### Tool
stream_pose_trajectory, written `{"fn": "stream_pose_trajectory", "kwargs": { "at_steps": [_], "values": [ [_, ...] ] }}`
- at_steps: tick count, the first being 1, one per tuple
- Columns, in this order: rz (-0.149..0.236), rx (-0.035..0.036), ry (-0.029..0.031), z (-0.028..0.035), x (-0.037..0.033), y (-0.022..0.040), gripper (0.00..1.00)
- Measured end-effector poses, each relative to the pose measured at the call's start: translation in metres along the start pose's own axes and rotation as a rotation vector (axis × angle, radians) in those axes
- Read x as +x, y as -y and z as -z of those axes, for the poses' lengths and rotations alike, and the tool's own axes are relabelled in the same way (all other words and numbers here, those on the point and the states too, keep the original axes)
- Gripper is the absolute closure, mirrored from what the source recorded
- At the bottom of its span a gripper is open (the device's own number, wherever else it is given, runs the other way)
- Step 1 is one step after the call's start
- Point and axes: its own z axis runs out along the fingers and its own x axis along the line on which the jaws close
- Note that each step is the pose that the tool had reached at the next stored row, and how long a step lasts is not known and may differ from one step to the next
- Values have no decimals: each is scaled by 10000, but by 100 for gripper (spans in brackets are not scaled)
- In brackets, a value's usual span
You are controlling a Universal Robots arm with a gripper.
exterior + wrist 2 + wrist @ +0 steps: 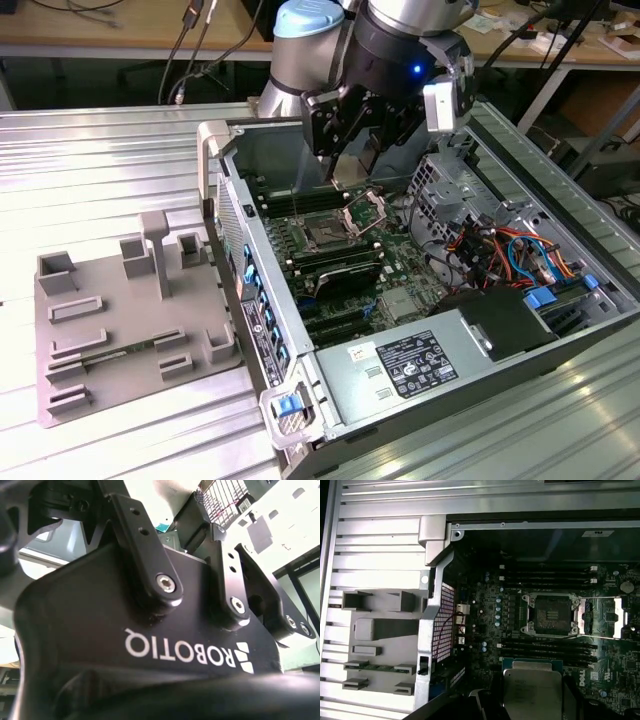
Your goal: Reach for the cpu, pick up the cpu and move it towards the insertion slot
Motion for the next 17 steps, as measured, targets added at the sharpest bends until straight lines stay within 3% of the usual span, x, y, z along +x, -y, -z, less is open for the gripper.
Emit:
{"fn": "stream_pose_trajectory", "kwargs": {
  "at_steps": [17],
  "values": [
    [0,-1,1,-62,-164,13,45]
  ]
}}
